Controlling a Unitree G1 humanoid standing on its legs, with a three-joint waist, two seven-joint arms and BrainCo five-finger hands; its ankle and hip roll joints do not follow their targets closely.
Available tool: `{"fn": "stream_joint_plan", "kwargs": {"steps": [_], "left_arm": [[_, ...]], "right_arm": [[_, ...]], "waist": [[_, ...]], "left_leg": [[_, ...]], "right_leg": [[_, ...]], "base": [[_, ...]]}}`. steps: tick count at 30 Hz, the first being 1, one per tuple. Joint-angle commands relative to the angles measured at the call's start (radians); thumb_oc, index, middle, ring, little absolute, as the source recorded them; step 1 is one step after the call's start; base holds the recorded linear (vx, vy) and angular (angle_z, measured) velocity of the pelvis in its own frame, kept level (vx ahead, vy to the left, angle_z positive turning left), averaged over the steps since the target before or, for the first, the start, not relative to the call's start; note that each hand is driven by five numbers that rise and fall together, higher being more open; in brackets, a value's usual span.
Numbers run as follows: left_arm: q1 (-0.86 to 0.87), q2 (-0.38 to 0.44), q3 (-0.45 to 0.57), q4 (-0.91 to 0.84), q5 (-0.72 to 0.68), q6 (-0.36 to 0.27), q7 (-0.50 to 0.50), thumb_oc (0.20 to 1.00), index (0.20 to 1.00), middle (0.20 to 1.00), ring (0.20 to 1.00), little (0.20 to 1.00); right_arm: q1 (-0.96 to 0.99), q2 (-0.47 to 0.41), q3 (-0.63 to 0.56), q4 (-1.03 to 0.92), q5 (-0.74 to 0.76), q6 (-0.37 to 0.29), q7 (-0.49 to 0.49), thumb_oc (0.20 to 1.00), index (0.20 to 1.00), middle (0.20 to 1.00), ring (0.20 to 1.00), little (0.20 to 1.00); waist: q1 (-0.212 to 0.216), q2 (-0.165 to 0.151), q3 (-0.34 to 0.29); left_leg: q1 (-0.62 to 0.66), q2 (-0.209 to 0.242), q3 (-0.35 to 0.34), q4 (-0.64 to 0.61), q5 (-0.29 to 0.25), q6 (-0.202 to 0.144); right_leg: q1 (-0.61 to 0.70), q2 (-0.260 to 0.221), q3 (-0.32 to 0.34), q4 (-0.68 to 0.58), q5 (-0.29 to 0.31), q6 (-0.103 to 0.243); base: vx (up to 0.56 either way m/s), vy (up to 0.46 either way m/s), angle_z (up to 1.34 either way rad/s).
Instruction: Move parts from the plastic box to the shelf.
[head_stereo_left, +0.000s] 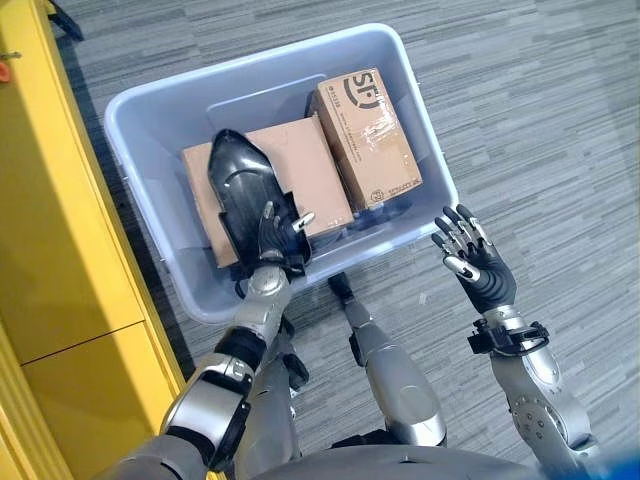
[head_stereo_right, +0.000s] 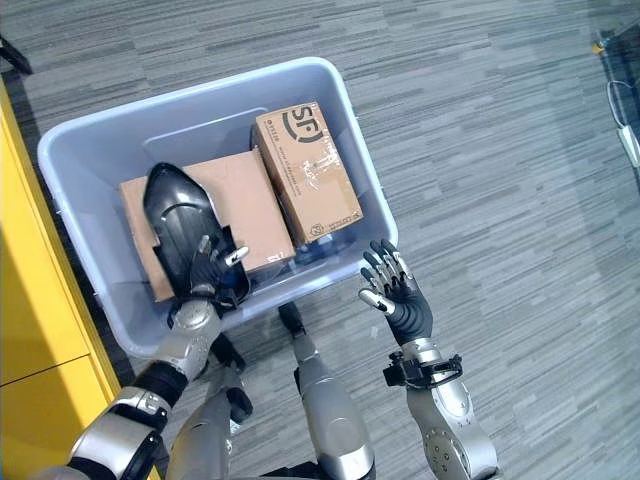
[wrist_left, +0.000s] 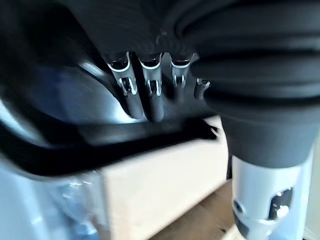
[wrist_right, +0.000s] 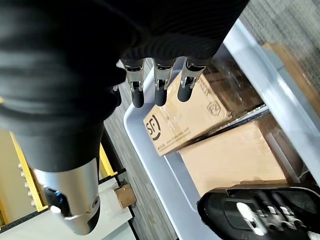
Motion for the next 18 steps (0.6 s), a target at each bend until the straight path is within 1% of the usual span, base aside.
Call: {"fn": "stream_joint_plan", "kwargs": {"steps": [1,3,5,6,8,9,10,11,12,13,14,18], "left_arm": [[0.062,-0.005,-0.017,0.032,0.014,0.034,-0.056,1.000,1.000,1.000,1.000,1.000],[0.088,0.009,-0.023,-0.005,0.027,0.036,-0.070,1.000,1.000,1.000,1.000,1.000],[0.131,0.036,-0.017,-0.079,0.035,0.030,-0.086,1.000,1.000,1.000,1.000,1.000],[0.132,0.037,-0.017,-0.080,0.035,0.030,-0.086,1.000,1.000,1.000,1.000,1.000],[0.181,0.070,-0.003,-0.177,0.028,0.020,-0.104,1.000,1.000,1.000,1.000,1.000],[0.182,0.071,-0.003,-0.179,0.028,0.021,-0.103,1.000,1.000,1.000,1.000,1.000],[0.201,0.086,0.006,-0.225,0.023,0.017,-0.107,1.000,1.000,1.000,1.000,1.000],[0.237,0.125,0.026,-0.328,0.034,0.010,-0.121,1.000,1.000,1.000,1.000,1.000],[0.273,0.178,0.058,-0.453,0.076,-0.007,-0.133,1.000,1.000,1.000,1.000,1.000],[0.292,0.191,0.075,-0.499,0.072,-0.012,-0.143,1.000,1.000,1.000,1.000,1.000],[0.317,0.233,0.121,-0.616,0.089,-0.035,-0.154,1.000,1.000,1.000,1.000,1.000],[0.347,0.233,0.194,-0.745,0.052,-0.075,-0.146,1.000,1.000,1.000,1.000,1.000]], "right_arm": [[0.043,-0.013,-0.055,-0.062,-0.015,-0.025,0.006,1.000,1.000,1.000,1.000,1.000],[0.047,-0.012,-0.064,-0.059,-0.023,-0.024,0.007,1.000,1.000,1.000,1.000,1.000],[0.051,-0.011,-0.083,-0.056,-0.029,-0.024,0.008,1.000,1.000,1.000,1.000,1.000],[0.052,-0.011,-0.082,-0.056,-0.029,-0.024,0.008,1.000,1.000,1.000,1.000,1.000],[0.055,-0.004,-0.100,-0.055,-0.033,-0.028,0.008,1.000,1.000,1.000,1.000,1.000],[0.056,-0.004,-0.100,-0.055,-0.033,-0.028,0.008,1.000,1.000,1.000,1.000,1.000],[0.057,-0.004,-0.105,-0.054,-0.036,-0.028,0.009,1.000,1.000,1.000,1.000,1.000],[0.063,-0.004,-0.119,-0.054,-0.041,-0.031,0.011,1.000,1.000,1.000,1.000,1.000],[0.066,-0.003,-0.143,-0.056,-0.047,-0.035,0.017,1.000,1.000,1.000,1.000,1.000],[0.069,-0.002,-0.152,-0.055,-0.048,-0.038,0.021,1.000,1.000,1.000,1.000,1.000],[0.074,-0.005,-0.169,-0.054,-0.059,-0.042,0.027,1.000,1.000,1.000,1.000,1.000],[0.082,-0.004,-0.178,-0.049,-0.059,-0.044,0.040,1.000,1.000,1.000,1.000,1.000]], "waist": [[-0.010,-0.002,-0.025],[-0.004,0.007,-0.027],[0.002,0.019,-0.031],[0.002,0.019,-0.032],[0.010,0.028,-0.036],[0.010,0.027,-0.037],[0.013,0.030,-0.038],[0.020,0.038,-0.042],[0.026,0.046,-0.048],[0.030,0.051,-0.050],[0.038,0.057,-0.054],[0.048,0.060,-0.061]], "left_leg": [[0.018,0.103,-0.060,0.135,-0.063,-0.107],[0.022,0.102,-0.064,0.132,-0.063,-0.107],[0.027,0.101,-0.065,0.131,-0.064,-0.106],[0.027,0.101,-0.065,0.131,-0.064,-0.106],[0.033,0.099,-0.066,0.130,-0.067,-0.104],[0.033,0.099,-0.067,0.130,-0.067,-0.104],[0.034,0.098,-0.068,0.131,-0.068,-0.104],[0.036,0.097,-0.072,0.131,-0.069,-0.103],[0.040,0.095,-0.076,0.127,-0.071,-0.103],[0.042,0.094,-0.077,0.126,-0.071,-0.103],[0.045,0.092,-0.081,0.123,-0.070,-0.103],[0.047,0.090,-0.088,0.118,-0.066,-0.105]], "right_leg": [[-0.015,-0.110,-0.089,0.088,-0.049,0.073],[-0.010,-0.112,-0.092,0.088,-0.051,0.073],[-0.005,-0.114,-0.094,0.090,-0.056,0.073],[-0.005,-0.114,-0.094,0.090,-0.056,0.073],[0.001,-0.116,-0.094,0.090,-0.060,0.072],[0.001,-0.116,-0.094,0.089,-0.060,0.072],[0.003,-0.116,-0.095,0.090,-0.061,0.072],[0.005,-0.118,-0.096,0.090,-0.064,0.071],[0.010,-0.120,-0.099,0.089,-0.067,0.072],[0.011,-0.121,-0.101,0.090,-0.068,0.072],[0.017,-0.124,-0.104,0.087,-0.069,0.072],[0.023,-0.128,-0.112,0.082,-0.069,0.074]], "base": [[0.02,0.003,0.04],[0.01,0.006,0.02],[0.01,0.012,0.07],[0.01,0.013,0.08],[0.00,0.003,0.04],[0.00,0.000,0.00],[0.00,0.000,0.00],[0.00,0.000,0.00],[0.00,0.000,0.00],[0.00,0.000,0.00],[0.00,0.002,0.04],[-0.01,-0.003,0.05]]}}
